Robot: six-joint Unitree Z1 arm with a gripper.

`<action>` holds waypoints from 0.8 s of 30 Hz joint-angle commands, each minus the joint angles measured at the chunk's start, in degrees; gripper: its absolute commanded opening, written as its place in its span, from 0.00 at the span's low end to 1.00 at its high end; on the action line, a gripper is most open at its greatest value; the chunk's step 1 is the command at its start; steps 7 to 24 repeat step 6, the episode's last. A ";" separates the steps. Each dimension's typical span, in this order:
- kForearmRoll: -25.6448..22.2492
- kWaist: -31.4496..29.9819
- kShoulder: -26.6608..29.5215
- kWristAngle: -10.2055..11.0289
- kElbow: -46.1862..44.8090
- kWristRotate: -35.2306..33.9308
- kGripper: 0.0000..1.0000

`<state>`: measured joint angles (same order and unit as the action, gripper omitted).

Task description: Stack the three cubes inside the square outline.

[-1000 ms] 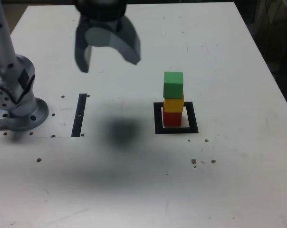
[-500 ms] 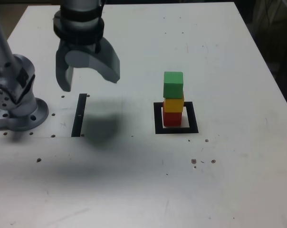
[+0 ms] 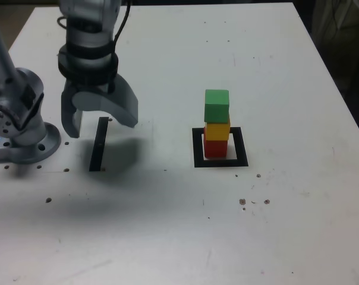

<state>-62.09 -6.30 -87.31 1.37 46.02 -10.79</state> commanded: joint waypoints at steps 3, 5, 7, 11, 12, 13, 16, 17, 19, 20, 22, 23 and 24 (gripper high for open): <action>1.19 -0.12 -0.08 -0.31 -1.36 -0.11 1.00; 1.40 -0.12 -0.15 -0.38 -1.64 -0.11 1.00; 1.43 -0.12 -0.18 -0.42 -1.69 -0.11 1.00; 1.43 -0.12 -0.18 -0.42 -1.69 -0.11 1.00; 1.43 -0.12 -0.18 -0.42 -1.69 -0.11 1.00; 1.43 -0.12 -0.18 -0.42 -1.69 -0.11 1.00; 1.43 -0.12 -0.18 -0.42 -1.69 -0.11 1.00; 1.43 -0.12 -0.18 -0.42 -1.69 -0.11 1.00; 1.43 -0.12 -0.18 -0.42 -1.69 -0.11 1.00; 1.43 -0.12 -0.18 -0.42 -1.69 -0.11 1.00; 1.43 -0.12 -0.18 -0.42 -1.69 -0.11 1.00; 1.43 -0.12 -0.18 -0.42 -1.69 -0.11 1.00; 1.43 -0.12 -0.18 -0.42 -1.69 -0.11 1.00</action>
